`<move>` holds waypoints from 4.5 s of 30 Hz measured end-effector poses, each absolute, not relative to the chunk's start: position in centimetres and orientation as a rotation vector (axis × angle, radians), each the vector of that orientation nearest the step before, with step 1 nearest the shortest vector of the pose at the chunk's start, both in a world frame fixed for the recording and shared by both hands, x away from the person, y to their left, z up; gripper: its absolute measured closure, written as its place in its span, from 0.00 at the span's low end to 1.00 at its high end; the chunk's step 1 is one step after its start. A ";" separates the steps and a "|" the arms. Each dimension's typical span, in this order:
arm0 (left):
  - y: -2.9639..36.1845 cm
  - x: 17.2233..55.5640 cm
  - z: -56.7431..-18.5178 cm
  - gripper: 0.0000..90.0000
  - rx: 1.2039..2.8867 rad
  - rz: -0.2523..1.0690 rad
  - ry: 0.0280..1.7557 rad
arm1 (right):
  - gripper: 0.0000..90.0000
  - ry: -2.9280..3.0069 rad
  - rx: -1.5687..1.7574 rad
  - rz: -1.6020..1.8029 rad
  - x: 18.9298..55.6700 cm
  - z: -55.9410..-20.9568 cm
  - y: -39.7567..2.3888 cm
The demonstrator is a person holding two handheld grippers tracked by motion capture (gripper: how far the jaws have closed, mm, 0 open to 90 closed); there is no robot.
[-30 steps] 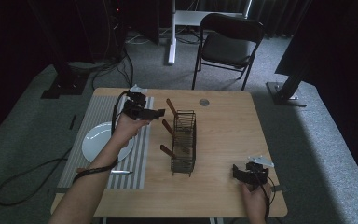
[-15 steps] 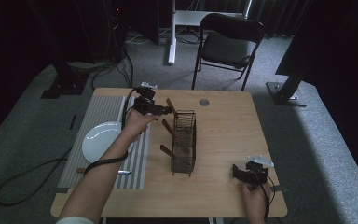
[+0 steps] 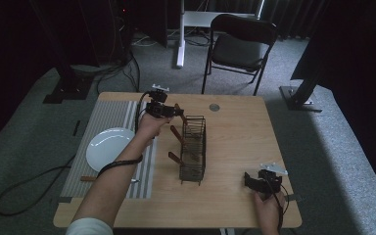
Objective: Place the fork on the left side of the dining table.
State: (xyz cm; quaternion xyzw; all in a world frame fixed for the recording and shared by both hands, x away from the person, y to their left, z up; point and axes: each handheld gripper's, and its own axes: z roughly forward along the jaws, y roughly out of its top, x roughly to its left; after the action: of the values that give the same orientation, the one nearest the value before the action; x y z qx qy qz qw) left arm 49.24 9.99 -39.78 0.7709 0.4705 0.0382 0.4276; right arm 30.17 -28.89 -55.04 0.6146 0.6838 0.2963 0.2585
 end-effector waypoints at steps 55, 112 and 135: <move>28.2 45.4 -37.5 0.90 1.545 0.300 1.442 | 0.15 1.863 1.660 0.805 30.1 -55.0 -28.6; 32.8 49.3 -47.8 0.89 1.285 0.101 1.624 | 0.13 1.856 1.666 0.799 30.3 -55.1 -28.6; 33.0 50.2 -50.5 0.47 1.422 0.221 1.828 | 0.13 1.856 1.666 0.799 30.3 -55.1 -28.6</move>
State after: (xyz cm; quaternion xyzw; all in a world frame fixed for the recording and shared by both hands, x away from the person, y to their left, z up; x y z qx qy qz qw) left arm 50.19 33.00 -50.53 0.5612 0.7215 0.0874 0.3961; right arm 30.30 -28.62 -55.06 0.6146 0.6846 0.2949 0.2582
